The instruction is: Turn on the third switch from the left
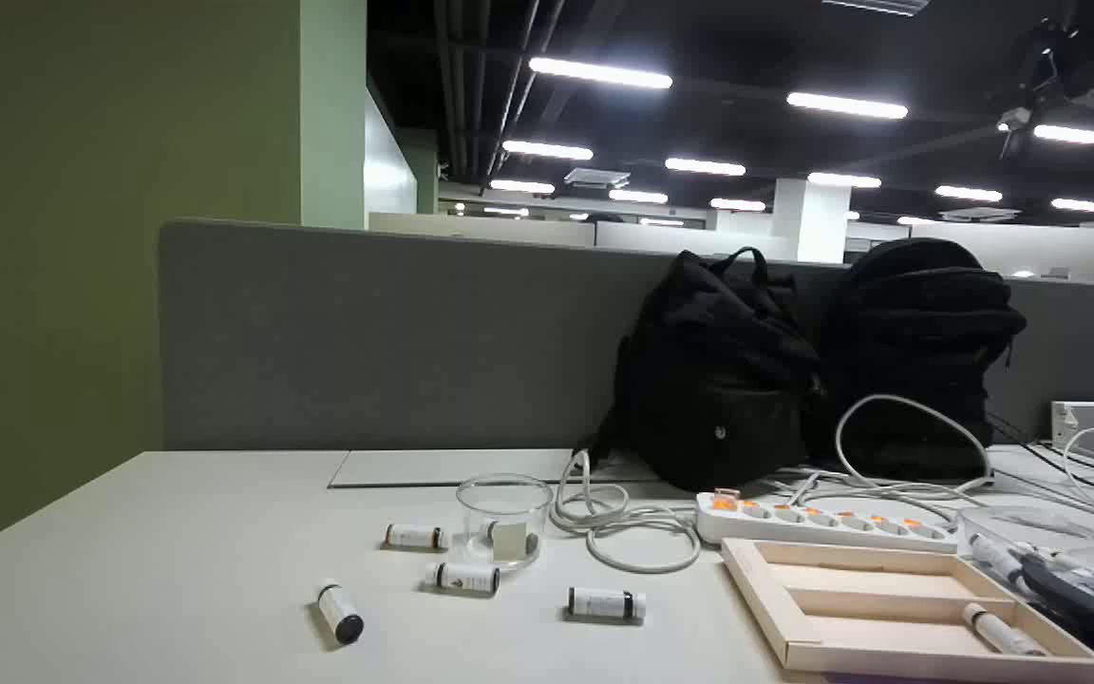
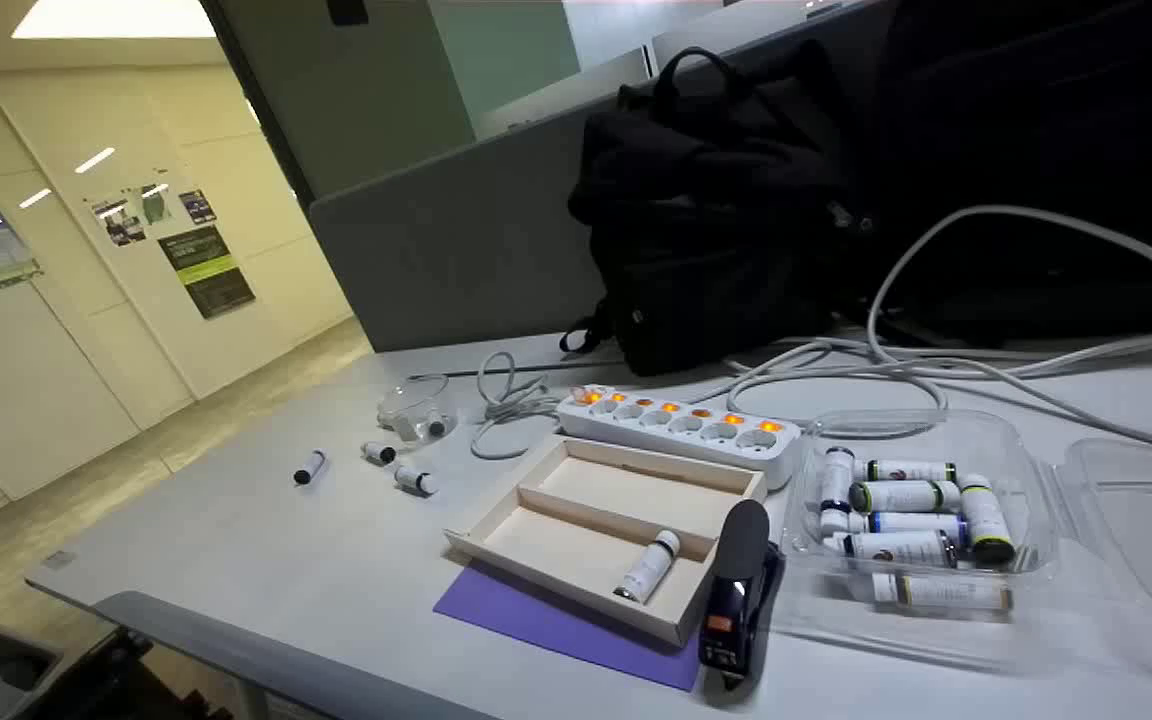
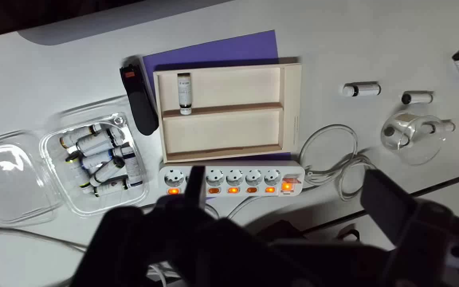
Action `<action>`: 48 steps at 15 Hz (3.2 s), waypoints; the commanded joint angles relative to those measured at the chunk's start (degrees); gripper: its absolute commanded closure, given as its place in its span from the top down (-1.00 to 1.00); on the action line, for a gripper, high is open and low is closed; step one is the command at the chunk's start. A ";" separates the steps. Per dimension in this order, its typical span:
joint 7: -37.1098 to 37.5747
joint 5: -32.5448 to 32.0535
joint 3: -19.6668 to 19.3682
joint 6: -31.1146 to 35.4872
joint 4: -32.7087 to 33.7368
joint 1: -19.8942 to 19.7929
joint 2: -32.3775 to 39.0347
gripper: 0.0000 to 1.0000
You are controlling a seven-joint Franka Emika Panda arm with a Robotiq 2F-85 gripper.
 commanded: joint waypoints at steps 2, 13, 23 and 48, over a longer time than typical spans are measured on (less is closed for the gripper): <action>-0.50 0.54 1.01 -0.12 0.15 -1.22 0.20 1.00; -0.51 0.54 1.00 -0.08 0.15 -1.24 0.19 1.00; 1.69 4.97 8.27 25.66 1.94 3.45 18.83 0.50; 15.11 -13.55 8.42 48.54 19.11 8.00 50.73 -0.98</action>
